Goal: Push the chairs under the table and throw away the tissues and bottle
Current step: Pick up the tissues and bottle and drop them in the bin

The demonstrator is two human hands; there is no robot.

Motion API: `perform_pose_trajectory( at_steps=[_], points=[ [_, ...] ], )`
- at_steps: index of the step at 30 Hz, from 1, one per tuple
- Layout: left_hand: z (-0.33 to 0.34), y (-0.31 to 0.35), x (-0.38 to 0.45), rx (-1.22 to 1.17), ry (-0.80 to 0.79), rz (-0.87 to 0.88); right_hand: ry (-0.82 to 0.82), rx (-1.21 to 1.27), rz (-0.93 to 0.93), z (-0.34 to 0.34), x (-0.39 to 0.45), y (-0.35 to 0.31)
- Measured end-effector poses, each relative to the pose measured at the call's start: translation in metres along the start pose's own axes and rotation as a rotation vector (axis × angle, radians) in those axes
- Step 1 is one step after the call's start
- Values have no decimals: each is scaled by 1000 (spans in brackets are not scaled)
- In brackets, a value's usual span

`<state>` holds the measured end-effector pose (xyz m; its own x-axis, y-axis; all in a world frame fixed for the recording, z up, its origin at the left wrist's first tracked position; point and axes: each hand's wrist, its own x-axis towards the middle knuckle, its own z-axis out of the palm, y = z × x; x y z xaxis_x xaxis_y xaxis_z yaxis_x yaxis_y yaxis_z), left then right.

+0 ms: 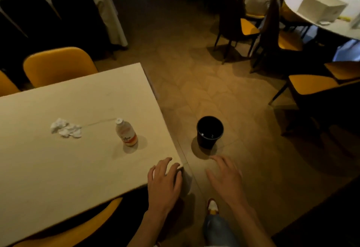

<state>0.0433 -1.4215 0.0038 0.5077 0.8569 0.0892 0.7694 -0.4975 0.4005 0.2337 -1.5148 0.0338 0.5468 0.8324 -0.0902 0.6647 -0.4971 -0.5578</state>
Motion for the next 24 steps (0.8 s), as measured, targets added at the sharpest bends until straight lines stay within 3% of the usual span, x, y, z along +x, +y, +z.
perform_pose_trajectory(
  at_steps=[11,24],
  points=[
    [25,83,99,63,142,-284,-161,-57,-274,-62,161,47],
    [49,52,218,124,289,-541,-299,-13,-598,-34,339,-10]
  ],
)
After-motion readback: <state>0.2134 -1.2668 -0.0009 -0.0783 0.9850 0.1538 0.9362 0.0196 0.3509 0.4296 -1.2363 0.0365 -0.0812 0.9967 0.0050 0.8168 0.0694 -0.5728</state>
